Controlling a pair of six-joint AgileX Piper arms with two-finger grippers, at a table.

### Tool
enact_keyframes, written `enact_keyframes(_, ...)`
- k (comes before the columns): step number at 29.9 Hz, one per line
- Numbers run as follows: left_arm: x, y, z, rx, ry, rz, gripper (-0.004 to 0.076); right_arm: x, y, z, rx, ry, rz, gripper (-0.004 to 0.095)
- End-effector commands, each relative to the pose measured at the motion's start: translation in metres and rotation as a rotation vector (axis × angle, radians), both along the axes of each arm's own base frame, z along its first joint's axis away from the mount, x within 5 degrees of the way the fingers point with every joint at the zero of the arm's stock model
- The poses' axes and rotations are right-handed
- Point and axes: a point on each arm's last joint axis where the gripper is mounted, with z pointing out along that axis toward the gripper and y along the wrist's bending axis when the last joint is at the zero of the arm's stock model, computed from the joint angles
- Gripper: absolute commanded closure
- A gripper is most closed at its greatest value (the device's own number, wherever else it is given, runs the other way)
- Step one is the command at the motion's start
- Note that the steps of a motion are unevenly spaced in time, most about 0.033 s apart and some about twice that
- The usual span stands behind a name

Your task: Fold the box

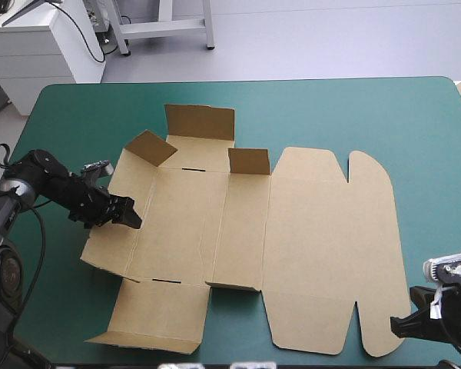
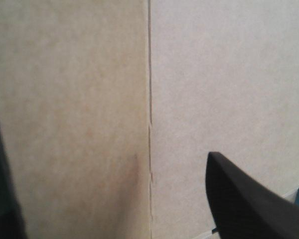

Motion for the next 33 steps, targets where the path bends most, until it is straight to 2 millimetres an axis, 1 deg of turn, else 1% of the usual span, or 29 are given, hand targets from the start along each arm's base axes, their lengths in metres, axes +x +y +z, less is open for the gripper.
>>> enact_keyframes(1, -0.007, -0.010, 0.022, -0.086, 0.012, -0.010, 0.0402, 0.001, -0.002, 0.006, -0.016, -0.029, -0.008, 0.0929)
enact_keyframes(2, -0.007, -0.010, 0.022, -0.086, 0.012, -0.010, 0.0463, 0.001, -0.002, 0.006, -0.016, -0.029, -0.008, 0.0929)
enact_keyframes(3, -0.007, -0.010, 0.022, -0.086, 0.013, -0.008, 0.0569, 0.001, -0.002, 0.006, -0.016, -0.029, -0.008, 0.0929)
enact_keyframes(5, -0.007, -0.009, 0.022, -0.084, 0.013, -0.009, 0.0720, 0.001, -0.002, 0.006, -0.016, -0.029, -0.008, 0.0929)
enact_keyframes(9, -0.007, -0.009, 0.022, -0.085, 0.029, 0.016, 0.0730, 0.001, -0.002, 0.006, -0.016, -0.029, -0.008, 0.0929)
enact_keyframes(11, -0.005, -0.009, 0.026, -0.080, 0.020, 0.021, 0.0731, 0.001, -0.002, 0.005, -0.017, -0.028, -0.008, 0.0929)
enact_keyframes(14, 0.002, -0.014, 0.037, -0.035, -0.013, 0.005, 0.0731, 0.001, -0.001, 0.004, -0.015, -0.022, -0.006, 0.0929)
enact_keyframes(18, 0.014, -0.030, 0.063, 0.127, -0.069, -0.018, 0.0731, 0.002, -0.001, 0.003, -0.018, -0.018, -0.006, 0.0929)
enact_keyframes(20, 0.020, -0.045, 0.082, 0.222, -0.155, -0.094, 0.0731, 0.002, -0.001, 0.003, -0.019, -0.019, -0.007, 0.0929)
enact_keyframes(23, 0.026, -0.076, 0.116, 0.317, -0.310, -0.205, 0.0731, 0.002, -0.001, 0.003, -0.018, -0.018, -0.006, 0.0929)
enact_keyframes(25, 0.026, -0.095, 0.138, 0.381, -0.414, -0.270, 0.0731, 0.002, -0.001, 0.003, -0.013, -0.016, -0.006, 0.0929)
enact_keyframes(28, 0.027, -0.122, 0.164, 0.513, -0.561, -0.363, 0.0731, 0.002, -0.001, 0.003, -0.010, -0.022, -0.007, 0.0929)
enact_keyframes(31, 0.028, -0.148, 0.181, 0.663, -0.695, -0.436, 0.0731, 0.002, 0.000, 0.004, 0.004, -0.026, -0.013, 0.0929)
enact_keyframes(33, 0.028, -0.166, 0.186, 0.749, -0.778, -0.486, 0.0731, 0.002, 0.001, 0.004, 0.015, -0.020, -0.011, 0.0929)
